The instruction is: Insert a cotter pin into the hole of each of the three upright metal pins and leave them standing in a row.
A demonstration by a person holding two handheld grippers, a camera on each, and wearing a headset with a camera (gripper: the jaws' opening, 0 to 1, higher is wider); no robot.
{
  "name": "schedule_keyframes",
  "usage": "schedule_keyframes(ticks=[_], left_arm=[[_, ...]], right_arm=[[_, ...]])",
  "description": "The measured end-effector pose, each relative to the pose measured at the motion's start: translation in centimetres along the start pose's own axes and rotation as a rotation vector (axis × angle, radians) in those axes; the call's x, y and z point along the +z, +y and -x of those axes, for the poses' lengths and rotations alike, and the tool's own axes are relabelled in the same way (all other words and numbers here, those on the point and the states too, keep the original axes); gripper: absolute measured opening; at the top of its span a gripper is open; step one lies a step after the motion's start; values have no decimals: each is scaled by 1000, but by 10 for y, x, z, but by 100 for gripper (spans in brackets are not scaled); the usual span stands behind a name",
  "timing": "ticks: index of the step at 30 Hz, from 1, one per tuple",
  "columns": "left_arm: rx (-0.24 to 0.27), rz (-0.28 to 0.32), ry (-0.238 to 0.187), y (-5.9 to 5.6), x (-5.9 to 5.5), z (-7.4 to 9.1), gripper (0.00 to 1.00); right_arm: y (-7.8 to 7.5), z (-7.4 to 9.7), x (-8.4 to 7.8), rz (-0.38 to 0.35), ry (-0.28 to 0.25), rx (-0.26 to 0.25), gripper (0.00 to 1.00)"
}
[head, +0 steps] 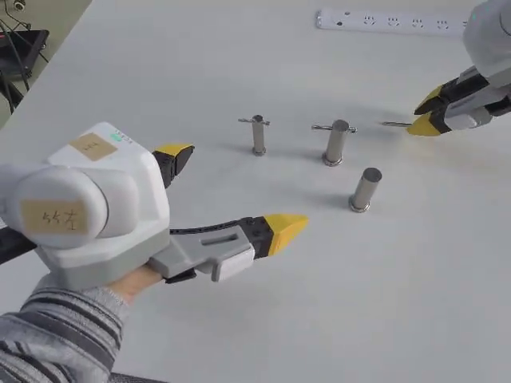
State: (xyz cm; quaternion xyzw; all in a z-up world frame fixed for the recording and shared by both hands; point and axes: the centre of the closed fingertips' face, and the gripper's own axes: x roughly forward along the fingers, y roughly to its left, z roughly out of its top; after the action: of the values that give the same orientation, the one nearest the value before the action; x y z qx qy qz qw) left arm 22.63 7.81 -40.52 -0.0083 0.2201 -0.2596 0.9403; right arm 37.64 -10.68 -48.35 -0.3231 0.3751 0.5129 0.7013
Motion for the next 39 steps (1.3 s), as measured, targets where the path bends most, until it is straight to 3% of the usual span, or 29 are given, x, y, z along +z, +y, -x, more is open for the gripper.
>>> schedule_keyframes(ticks=[2, 3, 9, 17, 22, 25, 31, 39], left_arm=[[0, 3, 1, 0, 0, 0, 91], [1, 4, 0, 1, 0, 0, 91], [-3, 3, 1, 0, 0, 1, 90], [-11, -7, 8, 0, 0, 2, 88], [-17, -6, 5, 0, 1, 2, 86], [-26, -3, 3, -1, 2, 2, 84], [-43, -13, -3, -4, 7, 1, 81], [-81, -31, -13, -13, 18, -5, 74]], right_arm=[[0, -1, -3, 50, 35, -6, 13], [2, -1, 0, 44, 20, 0, 12], [10, 0, -1, 25, 65, 34, 3], [8, -1, -3, 104, 124, 25, 0], [7, 0, -2, 129, 132, 6, 0], [6, 1, 0, 141, 116, -19, 0], [2, 9, 13, 141, 25, -64, 0], [11, 31, 41, 247, -95, -137, 0]])
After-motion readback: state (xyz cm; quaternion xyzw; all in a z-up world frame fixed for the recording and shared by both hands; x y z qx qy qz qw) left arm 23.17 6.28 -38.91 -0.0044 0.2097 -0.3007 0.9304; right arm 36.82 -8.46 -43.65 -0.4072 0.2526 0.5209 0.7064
